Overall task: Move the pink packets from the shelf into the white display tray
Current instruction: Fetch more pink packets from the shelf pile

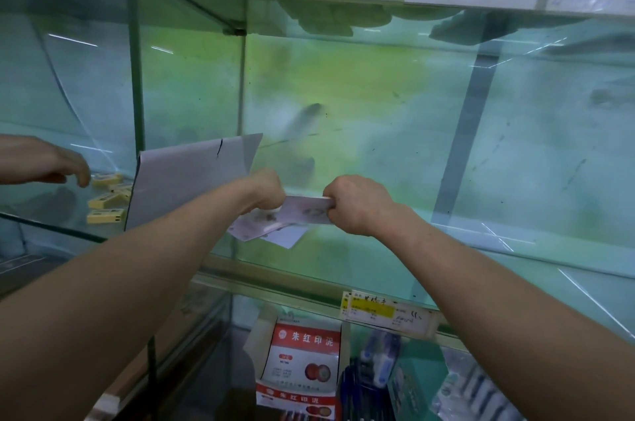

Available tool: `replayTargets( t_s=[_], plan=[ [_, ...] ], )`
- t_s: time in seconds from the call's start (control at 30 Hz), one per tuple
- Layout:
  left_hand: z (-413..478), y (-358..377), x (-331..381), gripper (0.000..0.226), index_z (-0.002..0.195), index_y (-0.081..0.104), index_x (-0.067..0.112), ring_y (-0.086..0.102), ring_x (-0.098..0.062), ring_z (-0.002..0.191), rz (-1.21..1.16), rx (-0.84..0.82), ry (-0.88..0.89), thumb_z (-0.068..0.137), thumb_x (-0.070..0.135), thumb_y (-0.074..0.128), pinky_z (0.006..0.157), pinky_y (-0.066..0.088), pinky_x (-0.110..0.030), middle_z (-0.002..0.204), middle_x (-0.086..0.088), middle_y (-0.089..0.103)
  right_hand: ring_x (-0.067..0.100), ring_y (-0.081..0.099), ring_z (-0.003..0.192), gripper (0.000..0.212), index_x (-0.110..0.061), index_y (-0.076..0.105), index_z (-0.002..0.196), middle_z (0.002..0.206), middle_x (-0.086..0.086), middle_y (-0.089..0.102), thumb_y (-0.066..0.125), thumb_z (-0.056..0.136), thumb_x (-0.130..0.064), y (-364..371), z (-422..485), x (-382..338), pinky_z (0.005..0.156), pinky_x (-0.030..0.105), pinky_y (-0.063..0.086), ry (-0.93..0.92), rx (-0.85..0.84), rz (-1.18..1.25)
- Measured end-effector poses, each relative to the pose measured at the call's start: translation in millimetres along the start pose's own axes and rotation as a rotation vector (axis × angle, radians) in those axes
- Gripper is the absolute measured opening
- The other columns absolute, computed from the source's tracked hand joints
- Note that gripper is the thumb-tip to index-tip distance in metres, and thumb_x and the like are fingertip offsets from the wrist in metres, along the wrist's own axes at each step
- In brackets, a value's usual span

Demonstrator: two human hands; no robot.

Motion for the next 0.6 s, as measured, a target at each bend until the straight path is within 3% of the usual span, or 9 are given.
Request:
replayTargets(
  t_s=[0.1,0.17,0.23,0.3,0.47,0.6],
  plan=[
    [-4.9,12.7,-0.7,0.024,0.106,0.064,-0.001,0.058,-0.029,0.092,0.135,-0.107,-0.027,0.086,0.004,0.052,0.075,0.046,-0.034,0.110,-0.017,0.063,0.028,0.048,0.076,0.015,-0.015,0.050,0.073,0.070,0.003,0.047,0.051,0.086,-0.008,2.3,-3.6,7.1,0.049,0.024,0.028,0.031,-0.066,0.003],
    [-9.1,18.1,-0.4,0.045,0.131,0.052,0.002,0.054,-0.029,0.108,0.156,-0.155,-0.042,0.086,0.011,0.053,0.089,0.045,-0.036,0.133,-0.016,0.053,0.028,0.050,0.074,0.014,-0.015,0.053,0.076,0.066,0.000,0.045,0.051,0.085,-0.005,7.8,-5.6,9.0,0.047,0.023,0.027,0.035,-0.116,0.004],
    [-9.7,19.2,-2.0,0.056,0.140,0.043,0.006,0.050,-0.028,0.113,0.185,-0.168,-0.050,0.087,0.017,0.054,0.098,0.042,-0.037,0.143,-0.014,0.044,0.027,0.052,0.074,0.015,-0.017,0.059,0.082,0.070,0.001,0.049,0.051,0.085,-0.005,12.8,-7.9,9.0,0.048,0.023,0.030,0.027,-0.142,0.010],
    [-6.2,19.5,-4.0,0.055,0.136,0.049,0.008,0.051,-0.025,0.104,0.220,-0.178,-0.044,0.084,0.025,0.058,0.095,0.044,-0.036,0.138,-0.012,0.049,0.026,0.053,0.075,0.019,-0.016,0.066,0.092,0.078,0.003,0.054,0.052,0.086,-0.005,15.4,-10.2,8.4,0.053,0.026,0.034,0.020,-0.146,0.019],
    [-6.1,18.8,-0.8,0.056,0.128,0.057,0.007,0.057,-0.029,0.106,0.232,-0.229,-0.011,0.083,0.039,0.066,0.091,0.048,-0.035,0.128,-0.011,0.056,0.026,0.060,0.085,0.031,-0.012,0.067,0.106,0.098,0.007,0.065,0.050,0.084,0.000,24.6,-13.4,6.4,0.060,0.027,0.040,0.014,-0.183,0.045],
    [-8.2,14.1,7.2,0.027,0.101,0.067,0.001,0.056,-0.026,0.074,0.278,-0.147,0.015,0.077,0.014,0.066,0.059,0.043,-0.025,0.087,-0.012,0.062,0.026,0.061,0.086,0.033,-0.010,0.066,0.106,0.101,0.009,0.065,0.047,0.082,0.003,28.3,-17.2,5.4,0.063,0.028,0.042,0.021,-0.197,0.061]
  ],
)
Point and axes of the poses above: each hand's wrist, its own z-axis towards the middle knuckle, its own y-axis out of the palm, x = y × z, the point moved 7 cm from there along z, towards the middle knuckle
